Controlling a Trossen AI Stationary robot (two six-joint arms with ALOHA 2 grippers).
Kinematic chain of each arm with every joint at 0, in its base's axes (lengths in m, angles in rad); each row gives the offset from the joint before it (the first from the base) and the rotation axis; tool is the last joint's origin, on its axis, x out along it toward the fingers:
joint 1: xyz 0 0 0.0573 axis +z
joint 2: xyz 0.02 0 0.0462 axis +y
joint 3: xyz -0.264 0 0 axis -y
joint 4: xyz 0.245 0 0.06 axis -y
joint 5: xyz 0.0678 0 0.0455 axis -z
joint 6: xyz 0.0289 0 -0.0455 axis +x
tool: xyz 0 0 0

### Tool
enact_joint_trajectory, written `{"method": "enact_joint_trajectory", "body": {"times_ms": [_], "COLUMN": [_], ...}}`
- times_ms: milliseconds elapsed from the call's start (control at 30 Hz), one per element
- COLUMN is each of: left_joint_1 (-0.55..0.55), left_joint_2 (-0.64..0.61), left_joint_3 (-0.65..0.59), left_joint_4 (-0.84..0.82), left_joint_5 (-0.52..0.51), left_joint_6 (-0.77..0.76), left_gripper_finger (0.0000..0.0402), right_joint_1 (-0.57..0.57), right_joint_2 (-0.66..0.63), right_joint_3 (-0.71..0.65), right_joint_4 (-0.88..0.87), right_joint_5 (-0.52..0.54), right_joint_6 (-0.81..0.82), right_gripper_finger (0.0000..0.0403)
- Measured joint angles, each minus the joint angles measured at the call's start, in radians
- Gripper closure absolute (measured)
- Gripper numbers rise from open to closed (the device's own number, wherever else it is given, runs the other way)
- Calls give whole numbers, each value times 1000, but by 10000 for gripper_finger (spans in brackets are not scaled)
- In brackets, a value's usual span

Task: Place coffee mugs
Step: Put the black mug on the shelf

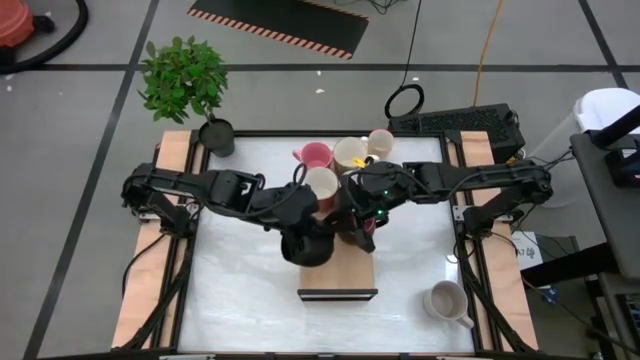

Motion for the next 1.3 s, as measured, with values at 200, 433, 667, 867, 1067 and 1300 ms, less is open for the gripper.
{"method": "enact_joint_trajectory", "body": {"times_ms": [200, 433, 667, 867, 1067, 1300], "left_joint_1": [0, 18, 23, 23, 22, 21], "left_joint_2": [-1, -62, -202, -303, -311, -308], "left_joint_3": [-1, 0, 2, 3, 0, 0], "left_joint_4": [37, 69, 86, 41, -87, -104], "left_joint_5": [-62, -53, -97, -120, -103, -53], "left_joint_6": [16, -8, 96, 274, 330, 331], "left_gripper_finger": [199, 68, 59, 81, 135, 186], "right_joint_1": [-13, -54, -111, -159, -173, -143], "right_joint_2": [-34, -71, -81, -78, -82, -80], "right_joint_3": [0, 0, -4, -3, -2, -2], "right_joint_4": [-25, -25, -23, 27, 107, 165], "right_joint_5": [28, 57, 91, 33, -2, -51], "right_joint_6": [31, 40, 91, 134, 184, 259], "right_gripper_finger": [350, 350, 350, 350, 350, 350]}}
